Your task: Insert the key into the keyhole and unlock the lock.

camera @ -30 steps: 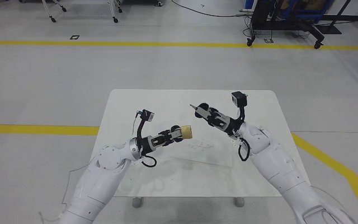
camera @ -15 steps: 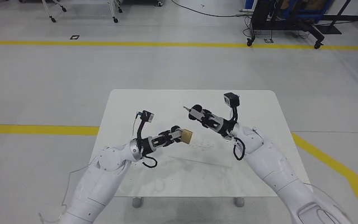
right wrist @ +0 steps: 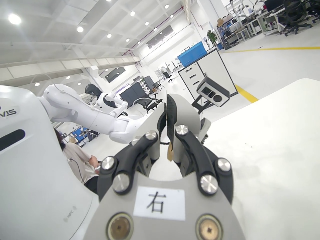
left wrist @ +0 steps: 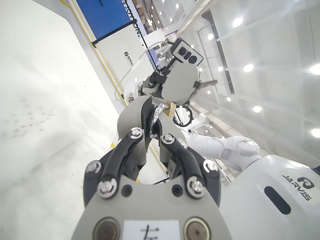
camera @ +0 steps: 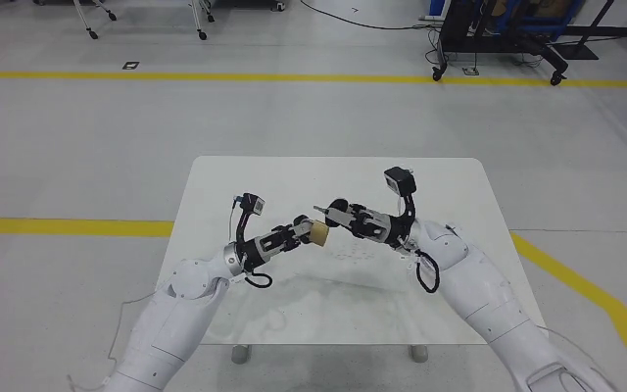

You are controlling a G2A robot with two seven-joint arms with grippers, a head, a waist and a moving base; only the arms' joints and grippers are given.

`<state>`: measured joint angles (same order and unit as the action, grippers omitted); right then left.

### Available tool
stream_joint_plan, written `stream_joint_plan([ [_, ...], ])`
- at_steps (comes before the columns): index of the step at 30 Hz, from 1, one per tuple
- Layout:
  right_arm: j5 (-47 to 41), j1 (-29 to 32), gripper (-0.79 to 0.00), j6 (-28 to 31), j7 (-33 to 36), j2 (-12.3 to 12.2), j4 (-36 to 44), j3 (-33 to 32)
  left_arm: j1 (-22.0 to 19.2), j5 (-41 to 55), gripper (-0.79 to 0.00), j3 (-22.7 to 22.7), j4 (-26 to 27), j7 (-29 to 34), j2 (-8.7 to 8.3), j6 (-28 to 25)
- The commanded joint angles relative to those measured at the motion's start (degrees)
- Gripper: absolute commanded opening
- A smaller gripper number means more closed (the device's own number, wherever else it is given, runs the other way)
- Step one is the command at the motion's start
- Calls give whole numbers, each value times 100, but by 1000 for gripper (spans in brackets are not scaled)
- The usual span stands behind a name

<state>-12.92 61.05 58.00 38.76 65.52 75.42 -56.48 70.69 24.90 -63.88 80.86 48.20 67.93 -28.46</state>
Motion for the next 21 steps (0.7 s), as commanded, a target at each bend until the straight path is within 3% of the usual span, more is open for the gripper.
stream_joint_plan([
  [1,-106,27,-785,0,283,-14,57,-6,-12,4,-785,-15,-29,12,-3,31],
  [5,-325,51,-785,0,752,-35,91,-45,-9,50,-785,-20,-38,33,-3,84],
  [18,-433,97,-785,0,738,-75,125,-221,-30,-155,-785,-85,-77,-26,-22,182],
  [21,-696,198,-785,-77,624,-60,252,-143,23,-36,-785,42,-57,-328,18,575],
])
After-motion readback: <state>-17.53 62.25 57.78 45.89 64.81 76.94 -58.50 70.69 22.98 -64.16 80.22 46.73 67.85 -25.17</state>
